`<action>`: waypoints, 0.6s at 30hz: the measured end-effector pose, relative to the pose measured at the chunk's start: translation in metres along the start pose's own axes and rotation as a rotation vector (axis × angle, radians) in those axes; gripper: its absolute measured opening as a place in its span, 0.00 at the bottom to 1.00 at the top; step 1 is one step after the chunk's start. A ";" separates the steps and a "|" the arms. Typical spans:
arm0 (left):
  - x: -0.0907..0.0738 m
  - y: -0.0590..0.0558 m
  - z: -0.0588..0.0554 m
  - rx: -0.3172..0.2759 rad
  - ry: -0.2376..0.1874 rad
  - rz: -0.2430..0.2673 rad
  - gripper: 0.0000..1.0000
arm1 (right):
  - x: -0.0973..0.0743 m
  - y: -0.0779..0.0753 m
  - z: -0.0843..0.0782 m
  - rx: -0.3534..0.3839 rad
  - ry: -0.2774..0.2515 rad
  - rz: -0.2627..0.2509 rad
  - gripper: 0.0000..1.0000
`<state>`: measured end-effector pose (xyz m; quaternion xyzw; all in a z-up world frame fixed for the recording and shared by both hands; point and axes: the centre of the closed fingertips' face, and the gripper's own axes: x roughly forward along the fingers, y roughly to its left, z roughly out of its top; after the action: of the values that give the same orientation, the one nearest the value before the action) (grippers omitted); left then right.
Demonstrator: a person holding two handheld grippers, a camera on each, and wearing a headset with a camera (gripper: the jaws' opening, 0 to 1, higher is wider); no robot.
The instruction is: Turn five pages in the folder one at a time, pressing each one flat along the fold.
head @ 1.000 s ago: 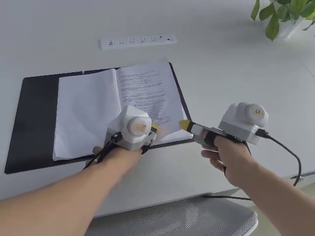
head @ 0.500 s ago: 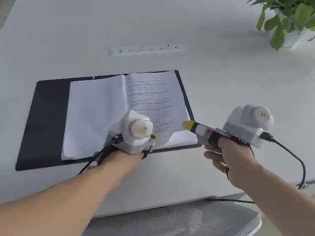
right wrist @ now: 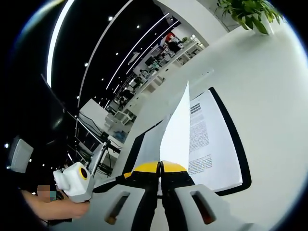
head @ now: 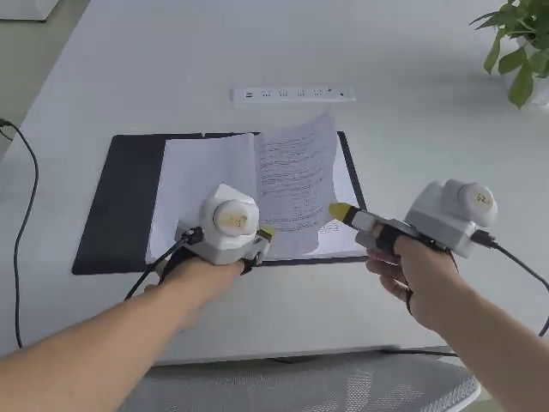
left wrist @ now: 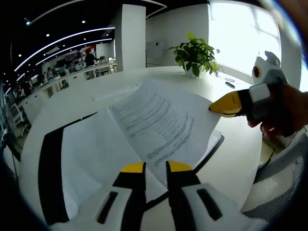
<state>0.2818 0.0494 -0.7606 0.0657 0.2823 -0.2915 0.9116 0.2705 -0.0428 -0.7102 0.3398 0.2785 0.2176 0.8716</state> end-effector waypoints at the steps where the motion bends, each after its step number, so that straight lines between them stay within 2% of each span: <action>1: -0.006 0.004 0.001 -0.004 -0.005 0.005 0.14 | 0.002 0.007 -0.002 -0.007 0.007 0.014 0.00; 7: -0.039 0.024 0.007 -0.031 -0.046 0.032 0.15 | 0.018 0.038 -0.013 -0.034 0.036 0.072 0.00; 12: -0.066 0.042 0.007 -0.045 -0.079 0.060 0.15 | 0.034 0.061 -0.024 -0.054 0.068 0.108 0.00; 18: -0.093 0.071 -0.006 -0.056 -0.090 0.101 0.15 | 0.063 0.090 -0.047 -0.080 0.125 0.149 0.00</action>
<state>0.2566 0.1552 -0.7167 0.0412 0.2456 -0.2399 0.9383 0.2709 0.0753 -0.6961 0.3100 0.2975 0.3137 0.8467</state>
